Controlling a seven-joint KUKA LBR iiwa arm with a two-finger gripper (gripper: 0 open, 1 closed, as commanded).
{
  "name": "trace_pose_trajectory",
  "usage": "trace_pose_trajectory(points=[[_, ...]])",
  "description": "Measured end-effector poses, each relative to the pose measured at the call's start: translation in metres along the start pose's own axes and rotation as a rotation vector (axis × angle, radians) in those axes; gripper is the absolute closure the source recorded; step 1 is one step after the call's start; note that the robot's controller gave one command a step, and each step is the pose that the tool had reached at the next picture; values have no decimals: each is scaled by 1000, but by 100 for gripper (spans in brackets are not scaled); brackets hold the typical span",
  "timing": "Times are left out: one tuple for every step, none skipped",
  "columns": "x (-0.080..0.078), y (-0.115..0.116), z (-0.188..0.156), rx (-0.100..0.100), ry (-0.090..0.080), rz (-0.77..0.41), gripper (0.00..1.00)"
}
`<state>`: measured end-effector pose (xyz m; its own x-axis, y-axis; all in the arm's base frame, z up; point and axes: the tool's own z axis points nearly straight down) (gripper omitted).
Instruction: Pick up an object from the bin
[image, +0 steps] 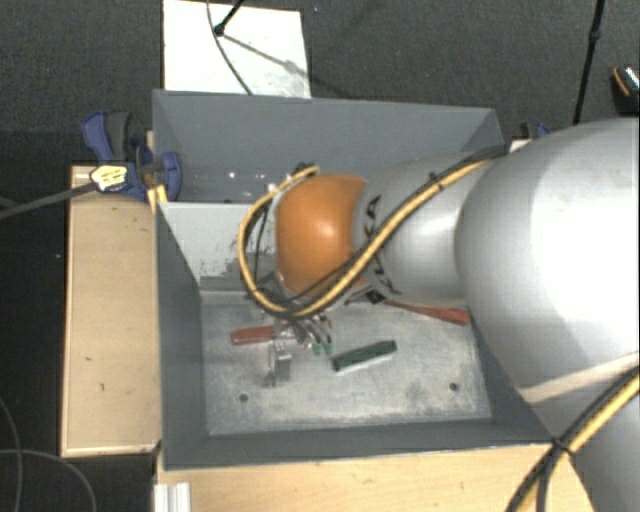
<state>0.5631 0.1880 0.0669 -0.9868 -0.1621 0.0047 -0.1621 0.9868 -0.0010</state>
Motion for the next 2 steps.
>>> trace_pose_trajectory(points=[[-1, 1, -4, -2, -5, 7, 100], [10, 11, -178, 0, -15, -424, 100]])
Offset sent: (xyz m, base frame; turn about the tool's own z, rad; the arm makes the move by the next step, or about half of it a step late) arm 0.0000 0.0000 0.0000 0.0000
